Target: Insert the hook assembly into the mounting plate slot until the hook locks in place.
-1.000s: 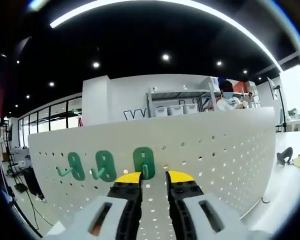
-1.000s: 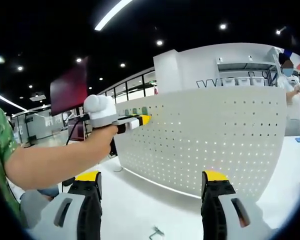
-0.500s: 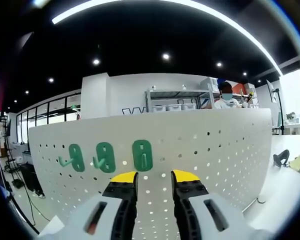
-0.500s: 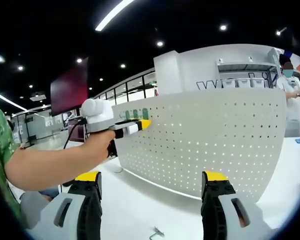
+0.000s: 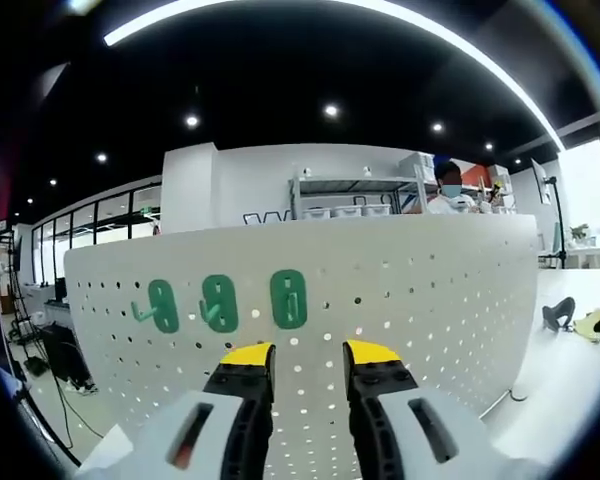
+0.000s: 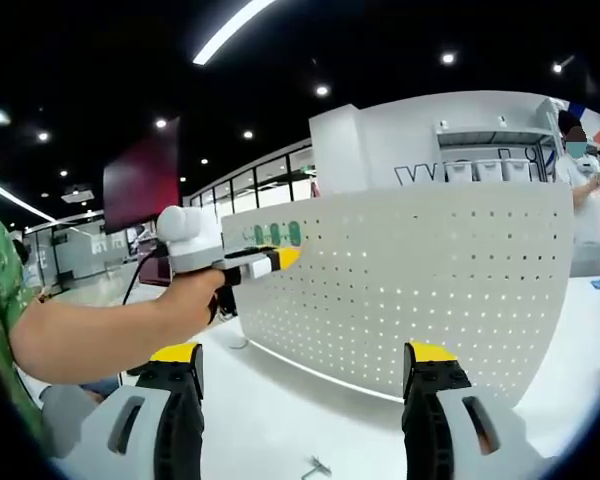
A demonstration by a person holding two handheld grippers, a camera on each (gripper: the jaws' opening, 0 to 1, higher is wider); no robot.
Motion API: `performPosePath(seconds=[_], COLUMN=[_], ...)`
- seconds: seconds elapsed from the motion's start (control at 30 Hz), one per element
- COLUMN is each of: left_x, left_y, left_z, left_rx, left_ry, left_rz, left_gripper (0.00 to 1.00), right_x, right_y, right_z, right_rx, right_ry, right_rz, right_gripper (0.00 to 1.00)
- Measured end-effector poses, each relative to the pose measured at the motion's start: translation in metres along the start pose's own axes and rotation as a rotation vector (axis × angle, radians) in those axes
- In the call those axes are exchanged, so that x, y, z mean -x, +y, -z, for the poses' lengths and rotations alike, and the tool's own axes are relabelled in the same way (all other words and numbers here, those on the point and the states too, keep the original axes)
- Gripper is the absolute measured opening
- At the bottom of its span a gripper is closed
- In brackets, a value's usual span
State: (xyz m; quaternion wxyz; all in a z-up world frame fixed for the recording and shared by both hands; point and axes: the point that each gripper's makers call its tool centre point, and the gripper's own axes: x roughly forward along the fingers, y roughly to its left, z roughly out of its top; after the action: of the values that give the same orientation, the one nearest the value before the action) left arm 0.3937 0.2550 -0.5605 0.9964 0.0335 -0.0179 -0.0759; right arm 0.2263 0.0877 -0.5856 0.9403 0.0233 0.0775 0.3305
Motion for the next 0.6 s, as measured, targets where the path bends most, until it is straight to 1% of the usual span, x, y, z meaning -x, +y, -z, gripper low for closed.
performPosePath(seconds=[0.27, 0.6], left_x=[0.009, 0.025], left_y=[-0.002, -0.004], left_z=[0.004, 0.013], left_rx=[-0.007, -0.017], left_ry=[0.01, 0.03], left_rz=[0.014, 0.037], left_gripper=[0.29, 0.28], right_x=[0.002, 0.004], right_y=[0.004, 0.011], right_z=[-0.001, -0.001], right_rx=[0.001, 0.002], right_ry=[-0.005, -0.008], right_rz=[0.0, 0.0], right_gripper=[0.83, 0.83])
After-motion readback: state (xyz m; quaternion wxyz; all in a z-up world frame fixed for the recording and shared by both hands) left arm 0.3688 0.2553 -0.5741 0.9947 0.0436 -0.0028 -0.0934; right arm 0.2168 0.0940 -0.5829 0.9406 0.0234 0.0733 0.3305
